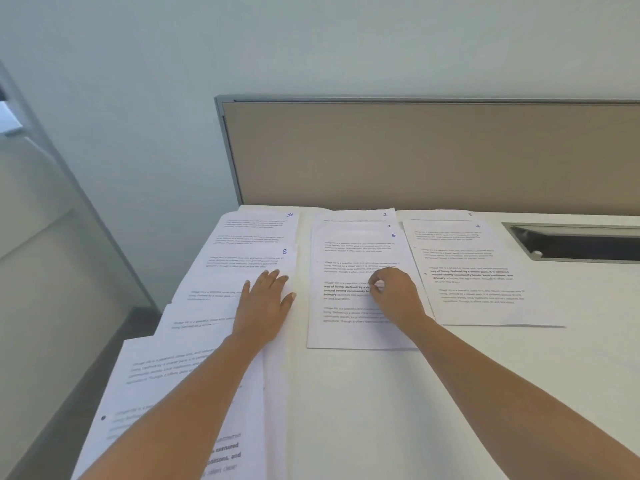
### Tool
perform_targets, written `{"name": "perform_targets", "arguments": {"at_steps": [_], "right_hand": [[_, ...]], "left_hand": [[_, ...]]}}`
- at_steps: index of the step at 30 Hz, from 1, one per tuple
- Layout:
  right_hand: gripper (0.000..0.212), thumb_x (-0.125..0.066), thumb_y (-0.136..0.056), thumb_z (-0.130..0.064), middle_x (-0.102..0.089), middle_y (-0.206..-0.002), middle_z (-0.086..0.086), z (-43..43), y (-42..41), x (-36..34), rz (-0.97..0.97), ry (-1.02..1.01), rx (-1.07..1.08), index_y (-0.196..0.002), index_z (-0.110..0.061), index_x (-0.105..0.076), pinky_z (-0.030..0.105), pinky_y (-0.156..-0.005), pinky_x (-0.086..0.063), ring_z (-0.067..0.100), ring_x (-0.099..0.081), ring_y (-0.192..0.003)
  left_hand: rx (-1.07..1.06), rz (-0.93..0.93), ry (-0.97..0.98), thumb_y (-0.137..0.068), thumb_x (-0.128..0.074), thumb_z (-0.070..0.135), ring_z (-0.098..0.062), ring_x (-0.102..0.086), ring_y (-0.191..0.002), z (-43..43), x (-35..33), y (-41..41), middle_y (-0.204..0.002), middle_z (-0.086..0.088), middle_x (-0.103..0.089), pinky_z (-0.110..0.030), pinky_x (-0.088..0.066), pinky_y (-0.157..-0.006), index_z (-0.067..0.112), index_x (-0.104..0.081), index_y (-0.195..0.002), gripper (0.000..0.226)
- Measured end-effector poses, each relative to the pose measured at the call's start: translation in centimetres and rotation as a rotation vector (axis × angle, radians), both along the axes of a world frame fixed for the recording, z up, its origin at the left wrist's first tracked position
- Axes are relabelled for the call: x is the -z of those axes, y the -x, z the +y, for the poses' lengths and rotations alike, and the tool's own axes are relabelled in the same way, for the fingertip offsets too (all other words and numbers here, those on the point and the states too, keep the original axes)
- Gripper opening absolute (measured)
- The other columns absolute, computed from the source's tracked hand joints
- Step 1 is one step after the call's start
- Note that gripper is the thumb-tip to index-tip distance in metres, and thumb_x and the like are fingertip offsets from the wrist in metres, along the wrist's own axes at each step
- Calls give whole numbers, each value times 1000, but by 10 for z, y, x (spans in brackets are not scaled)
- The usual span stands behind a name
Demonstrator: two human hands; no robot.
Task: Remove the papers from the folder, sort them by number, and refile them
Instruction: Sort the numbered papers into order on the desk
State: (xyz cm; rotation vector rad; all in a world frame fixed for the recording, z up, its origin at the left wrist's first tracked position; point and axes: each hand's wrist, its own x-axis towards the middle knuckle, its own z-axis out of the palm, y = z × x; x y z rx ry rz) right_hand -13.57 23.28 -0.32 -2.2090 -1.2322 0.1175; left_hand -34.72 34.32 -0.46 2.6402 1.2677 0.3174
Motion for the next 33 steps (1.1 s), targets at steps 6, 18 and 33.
{"name": "perform_targets", "arguments": {"at_steps": [6,18,33], "right_hand": [[15,-55,-89,-8,-65,-105,10,12,30,-1,12,-33,-19,-97,-3,-67,24,-84,-36,24,-55,-105],[25,-54,-91,-11,-60,-118,5,53,75,-4,38,11,-155,-114,-9,-61,22,-89,-34,21,-52,-114],[52,-54,-93,-23,-50,-133,10,106,97,-14,38,359,-352,-141,-16,-33,36,-99,-36,23,-31,-129]], "left_hand": [[-113,-78,51,-101,-33,35,-15,-13,-145,5,4,57,-155,2,-23,-39,-6,-117,19,-33,-144,46],[-67,118,49,-79,-4,71,-13,2,-146,19,21,96,-158,8,-6,-46,1,-116,27,-15,-150,84],[-35,100,61,-62,11,71,-9,1,-145,25,28,97,-158,11,-5,-44,4,-116,29,-12,-150,100]]}}
